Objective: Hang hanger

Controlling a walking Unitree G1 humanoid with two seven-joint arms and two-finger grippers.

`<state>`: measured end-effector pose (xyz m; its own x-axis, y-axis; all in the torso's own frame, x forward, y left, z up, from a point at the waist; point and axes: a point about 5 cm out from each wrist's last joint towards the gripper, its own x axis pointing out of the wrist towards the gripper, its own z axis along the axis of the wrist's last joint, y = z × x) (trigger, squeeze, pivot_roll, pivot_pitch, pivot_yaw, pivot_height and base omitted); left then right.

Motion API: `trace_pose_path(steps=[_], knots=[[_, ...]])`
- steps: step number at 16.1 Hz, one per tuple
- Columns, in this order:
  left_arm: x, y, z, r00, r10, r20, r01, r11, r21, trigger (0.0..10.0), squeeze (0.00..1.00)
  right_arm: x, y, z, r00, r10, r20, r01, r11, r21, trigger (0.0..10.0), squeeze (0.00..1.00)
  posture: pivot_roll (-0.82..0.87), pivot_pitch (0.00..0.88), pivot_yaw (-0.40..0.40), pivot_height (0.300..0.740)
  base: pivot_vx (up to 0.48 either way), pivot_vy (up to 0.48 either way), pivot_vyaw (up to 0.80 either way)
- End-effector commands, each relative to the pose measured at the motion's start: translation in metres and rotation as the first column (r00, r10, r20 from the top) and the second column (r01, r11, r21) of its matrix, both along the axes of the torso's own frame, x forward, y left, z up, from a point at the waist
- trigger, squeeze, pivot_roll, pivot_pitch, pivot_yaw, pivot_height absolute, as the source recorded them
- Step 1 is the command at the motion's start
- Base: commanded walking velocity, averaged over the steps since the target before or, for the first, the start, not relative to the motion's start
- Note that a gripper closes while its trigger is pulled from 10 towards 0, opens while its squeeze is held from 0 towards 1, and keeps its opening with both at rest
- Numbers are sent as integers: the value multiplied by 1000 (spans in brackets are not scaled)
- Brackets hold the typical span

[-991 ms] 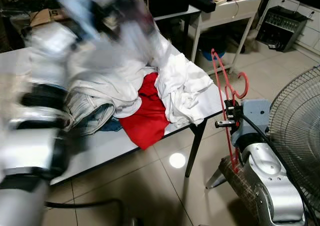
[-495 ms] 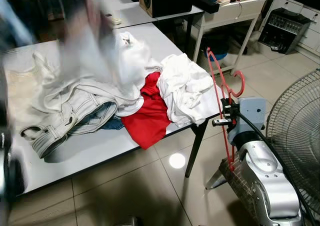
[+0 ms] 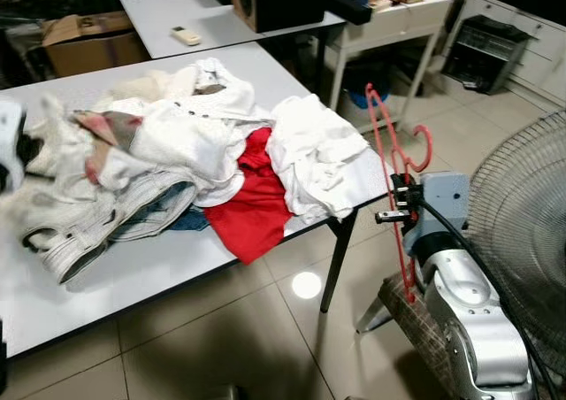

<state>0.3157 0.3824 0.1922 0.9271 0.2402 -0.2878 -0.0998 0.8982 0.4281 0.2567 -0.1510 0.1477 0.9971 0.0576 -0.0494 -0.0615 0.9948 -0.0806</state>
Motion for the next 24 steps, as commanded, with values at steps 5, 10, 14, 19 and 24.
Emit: trace_pose_path(steps=[5, 10, 14, 19, 24], knots=[[2, 8, 14, 1000, -4, -13, 5, 995, 97, 10000, 1000, -1, 2, -1, 1000, 0, 6, 0, 1000, 2, 10000, 0, -38, 0, 29, 740, 0, 0, 0], [18, -6, 84, 937, -99, 335, 70, 993, 98, 10000, 1000, 1, 2, 0, 1000, 2, 12, -2, 1000, -1, 10000, 0, -37, 0, 25, 740, 0, 0, 0], [35, -84, 67, 791, -546, 277, 552, 832, 63, 10000, 1000, 4, 2, 1, 1000, 8, 21, -8, 1000, -3, 10000, 0, -38, 0, 26, 740, 0, 0, 0], [10, -173, 24, 458, -855, 242, 885, 465, -33, 10000, 1000, 4, 3, -1, 1000, 12, 23, -12, 1000, -5, 10000, 0, -43, 0, 30, 740, 0, 0, 0], [2, -189, -9, 444, -896, -3, 894, 443, 61, 10000, 0, 3, 2, 0, 1000, 10, 23, -10, 1000, -9, 10000, 0, -53, 0, 35, 740, 0, 0, 0]])
